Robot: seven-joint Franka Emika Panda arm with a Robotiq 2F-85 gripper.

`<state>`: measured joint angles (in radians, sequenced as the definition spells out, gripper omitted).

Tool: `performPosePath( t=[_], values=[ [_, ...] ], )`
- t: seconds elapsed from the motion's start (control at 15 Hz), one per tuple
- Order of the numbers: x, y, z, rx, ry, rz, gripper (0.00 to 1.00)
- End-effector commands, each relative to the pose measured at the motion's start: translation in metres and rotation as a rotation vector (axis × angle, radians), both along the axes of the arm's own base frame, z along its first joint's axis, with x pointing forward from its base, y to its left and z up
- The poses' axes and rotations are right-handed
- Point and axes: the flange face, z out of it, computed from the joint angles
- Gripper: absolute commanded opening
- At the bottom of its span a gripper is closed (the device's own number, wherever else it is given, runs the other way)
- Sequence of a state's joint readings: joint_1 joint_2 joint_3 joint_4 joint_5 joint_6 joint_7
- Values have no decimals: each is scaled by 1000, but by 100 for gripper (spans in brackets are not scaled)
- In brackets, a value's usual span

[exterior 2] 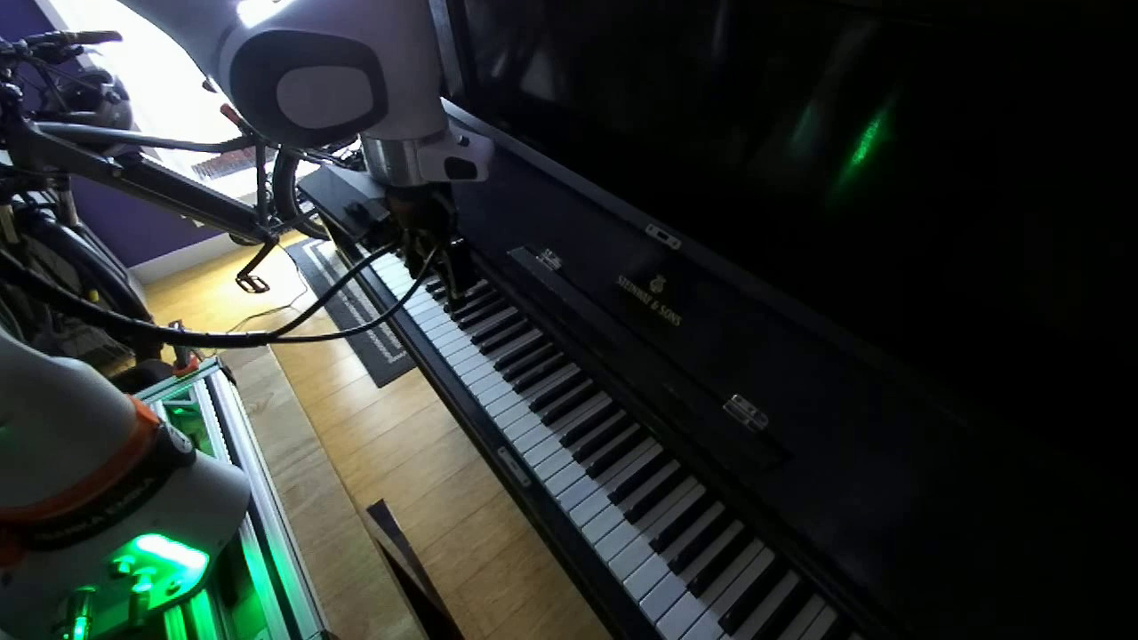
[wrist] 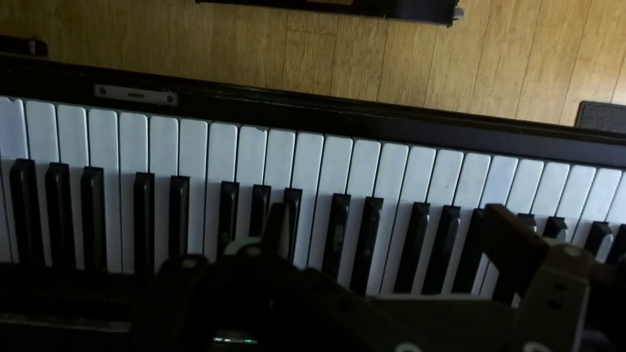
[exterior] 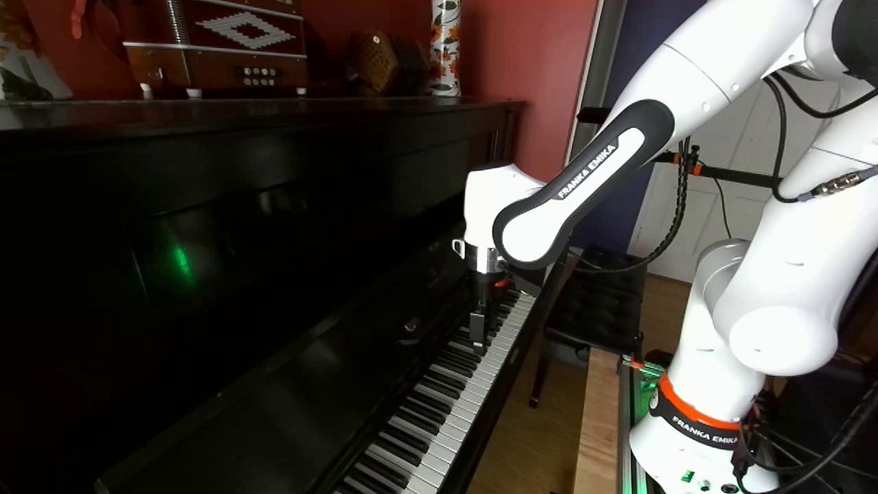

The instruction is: Push a black key on the piano

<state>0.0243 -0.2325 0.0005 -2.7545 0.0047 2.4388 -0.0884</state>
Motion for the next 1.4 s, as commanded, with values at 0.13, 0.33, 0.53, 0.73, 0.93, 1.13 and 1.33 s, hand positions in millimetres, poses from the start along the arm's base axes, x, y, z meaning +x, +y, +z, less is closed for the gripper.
performPosePath(
  t=[0.13, 0.33, 0.53, 0.73, 0.93, 1.13, 1.33],
  values=[
    [-1, 27, -29, -50, 30, 54, 65],
    [5, 32, -41, -31, -14, 51, 42],
    [12, 31, -53, -20, -66, 35, 19],
    [15, 31, -69, -10, -98, 24, 1],
    [14, 34, -84, -6, -105, 27, 0],
    [14, 31, -94, -18, -125, 34, 0],
    [17, 31, -100, -11, -167, 43, 0]
  ],
)
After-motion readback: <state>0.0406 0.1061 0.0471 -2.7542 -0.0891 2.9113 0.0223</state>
